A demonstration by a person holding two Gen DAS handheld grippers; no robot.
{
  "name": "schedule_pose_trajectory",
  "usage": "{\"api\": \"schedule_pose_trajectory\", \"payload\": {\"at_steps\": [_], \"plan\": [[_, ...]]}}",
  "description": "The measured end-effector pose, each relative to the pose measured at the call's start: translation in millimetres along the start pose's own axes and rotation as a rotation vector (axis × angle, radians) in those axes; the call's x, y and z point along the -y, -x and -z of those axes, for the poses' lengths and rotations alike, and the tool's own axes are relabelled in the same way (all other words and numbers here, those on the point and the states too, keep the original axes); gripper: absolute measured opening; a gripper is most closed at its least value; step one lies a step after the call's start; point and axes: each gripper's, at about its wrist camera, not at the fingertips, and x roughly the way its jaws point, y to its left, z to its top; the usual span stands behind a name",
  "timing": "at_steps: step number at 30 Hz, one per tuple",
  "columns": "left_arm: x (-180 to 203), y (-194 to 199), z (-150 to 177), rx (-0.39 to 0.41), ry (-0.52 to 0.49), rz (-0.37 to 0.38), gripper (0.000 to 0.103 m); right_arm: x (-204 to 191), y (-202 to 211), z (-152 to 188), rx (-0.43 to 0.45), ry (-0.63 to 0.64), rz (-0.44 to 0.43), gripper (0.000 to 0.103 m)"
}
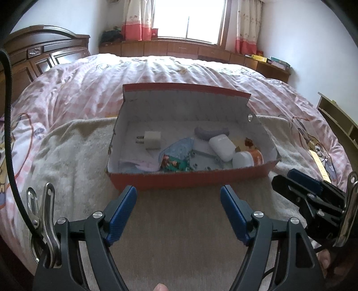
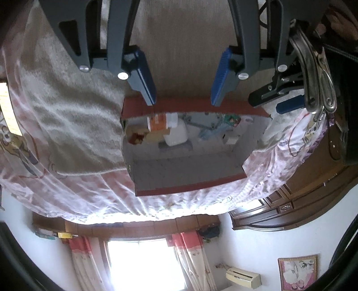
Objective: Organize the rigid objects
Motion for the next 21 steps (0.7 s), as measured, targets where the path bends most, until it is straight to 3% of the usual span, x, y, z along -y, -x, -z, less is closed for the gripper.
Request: {"api": "schedule_pose_trajectory", "payload": {"at_steps": [21], "plan": [[6, -17, 32, -0.063, 0.002, -0.056, 0.079, 5, -20, 38, -0.107, -0.025, 0.071, 0.054]]}}
